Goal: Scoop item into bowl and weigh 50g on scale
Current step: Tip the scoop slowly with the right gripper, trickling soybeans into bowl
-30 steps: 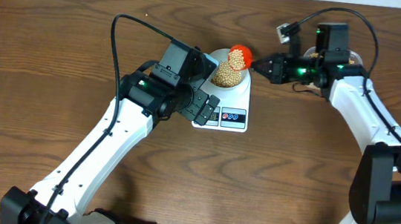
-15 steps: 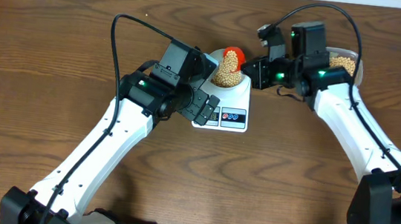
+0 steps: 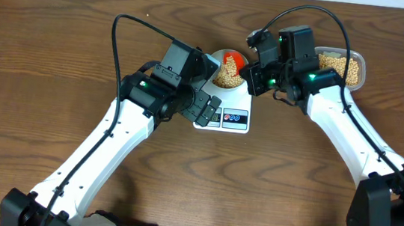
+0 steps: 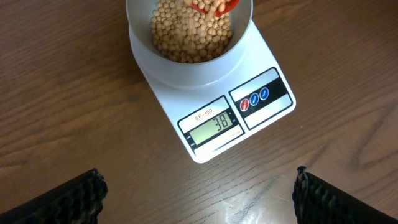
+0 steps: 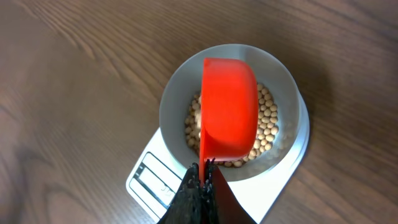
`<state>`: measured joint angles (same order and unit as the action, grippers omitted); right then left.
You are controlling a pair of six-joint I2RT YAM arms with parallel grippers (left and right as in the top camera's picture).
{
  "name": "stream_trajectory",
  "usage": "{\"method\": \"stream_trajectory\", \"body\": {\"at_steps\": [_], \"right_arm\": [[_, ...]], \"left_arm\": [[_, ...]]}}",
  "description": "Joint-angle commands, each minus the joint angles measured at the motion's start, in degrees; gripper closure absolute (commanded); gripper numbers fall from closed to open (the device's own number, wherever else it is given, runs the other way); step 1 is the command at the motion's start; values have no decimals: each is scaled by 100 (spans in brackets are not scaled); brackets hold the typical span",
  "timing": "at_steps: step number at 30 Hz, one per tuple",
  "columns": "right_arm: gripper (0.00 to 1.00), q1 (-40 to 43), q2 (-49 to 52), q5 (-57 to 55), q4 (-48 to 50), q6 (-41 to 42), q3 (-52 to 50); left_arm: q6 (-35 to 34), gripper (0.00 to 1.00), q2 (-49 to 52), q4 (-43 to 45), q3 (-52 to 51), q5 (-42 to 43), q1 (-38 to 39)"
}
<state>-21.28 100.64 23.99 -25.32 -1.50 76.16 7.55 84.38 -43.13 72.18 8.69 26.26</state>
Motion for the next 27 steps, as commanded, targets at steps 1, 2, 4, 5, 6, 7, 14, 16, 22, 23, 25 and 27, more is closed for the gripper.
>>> {"method": "stream_trajectory", "body": {"at_steps": [1,2,4,5,6,7,14,16,22,23,25,27], "right_arm": [[99,-103,-133,-315,0,-354,-9],[99,-120,-133,-334,2,-354,-9],[99,-122,-133,-328,2,-350,-9],[99,-122,-133,-280,0,-326,-9],[99,-111,-133,-190,0,-317,-9],[99,-92,-133,-111,0,-205,-9],[99,214,-133,525,-74,789,-9],[99,306,-131,815,-63,879,-9],[99,404,-131,1207,-63,1137,-9],[99,404,-131,1270,-57,1134,-9],[99,404,-131,1377,-39,1134,-9],[99,404,-131,1416,-17,1134,-9]], "left_arm": [[35,2,35,-13,4,9,-22],[35,2,35,-15,4,9,-22],[35,2,35,-15,4,9,-22],[35,2,35,-15,4,9,-20],[35,2,35,-15,4,9,-22],[35,2,35,-15,4,9,-20],[35,2,35,-15,4,9,-22],[35,2,35,-15,4,9,-22],[35,2,35,-15,4,9,-22],[35,2,35,-15,4,9,-22],[35,2,35,-15,4,9,-22],[35,2,35,-15,4,9,-20]]}}
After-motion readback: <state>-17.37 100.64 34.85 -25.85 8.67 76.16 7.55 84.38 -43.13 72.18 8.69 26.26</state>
